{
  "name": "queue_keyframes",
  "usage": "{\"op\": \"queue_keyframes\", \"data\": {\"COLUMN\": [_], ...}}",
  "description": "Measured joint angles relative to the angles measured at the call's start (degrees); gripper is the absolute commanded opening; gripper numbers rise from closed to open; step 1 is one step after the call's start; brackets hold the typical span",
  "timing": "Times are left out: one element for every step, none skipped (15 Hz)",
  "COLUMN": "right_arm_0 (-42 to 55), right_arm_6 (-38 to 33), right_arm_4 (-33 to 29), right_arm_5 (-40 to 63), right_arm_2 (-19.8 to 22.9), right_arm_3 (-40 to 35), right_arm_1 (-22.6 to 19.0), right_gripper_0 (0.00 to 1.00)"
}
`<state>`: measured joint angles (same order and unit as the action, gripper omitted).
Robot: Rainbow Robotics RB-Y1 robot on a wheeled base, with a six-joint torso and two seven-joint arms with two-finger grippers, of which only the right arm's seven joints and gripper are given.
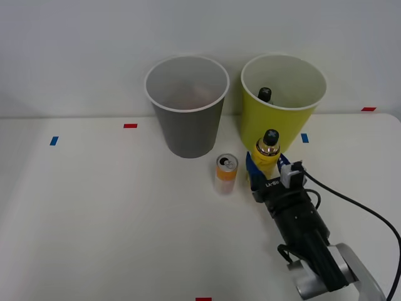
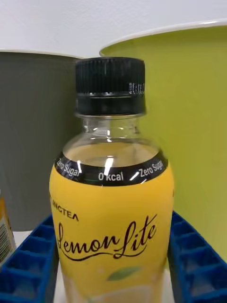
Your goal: Put cans in the gray bin, plastic bottles in the light green bin
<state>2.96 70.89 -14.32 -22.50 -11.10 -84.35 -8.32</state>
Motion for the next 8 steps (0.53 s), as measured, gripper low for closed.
{"op": "queue_keyframes", "data": {"right_arm_0": [0.0,0.0,0.1,0.1,0.1,0.1,0.2,0.2], "right_arm_6": [0.1,0.0,0.1,0.1,0.1,0.0,-0.1,-0.2], "right_arm_4": [0.0,0.1,0.3,0.6,0.8,0.9,1.0,1.1], "right_arm_5": [0.0,0.0,0.0,0.0,0.0,0.0,0.0,-0.1], "right_arm_2": [0.0,0.0,0.0,0.0,0.0,0.0,0.0,0.0], "right_arm_3": [0.0,0.0,0.0,0.0,0.0,0.0,0.0,0.0], "right_arm_1": [0.1,0.1,0.1,0.1,0.1,0.1,0.0,0.0], "right_gripper_0": [0.00,0.00,0.00,0.00,0.00,0.00,0.00,0.00]}}
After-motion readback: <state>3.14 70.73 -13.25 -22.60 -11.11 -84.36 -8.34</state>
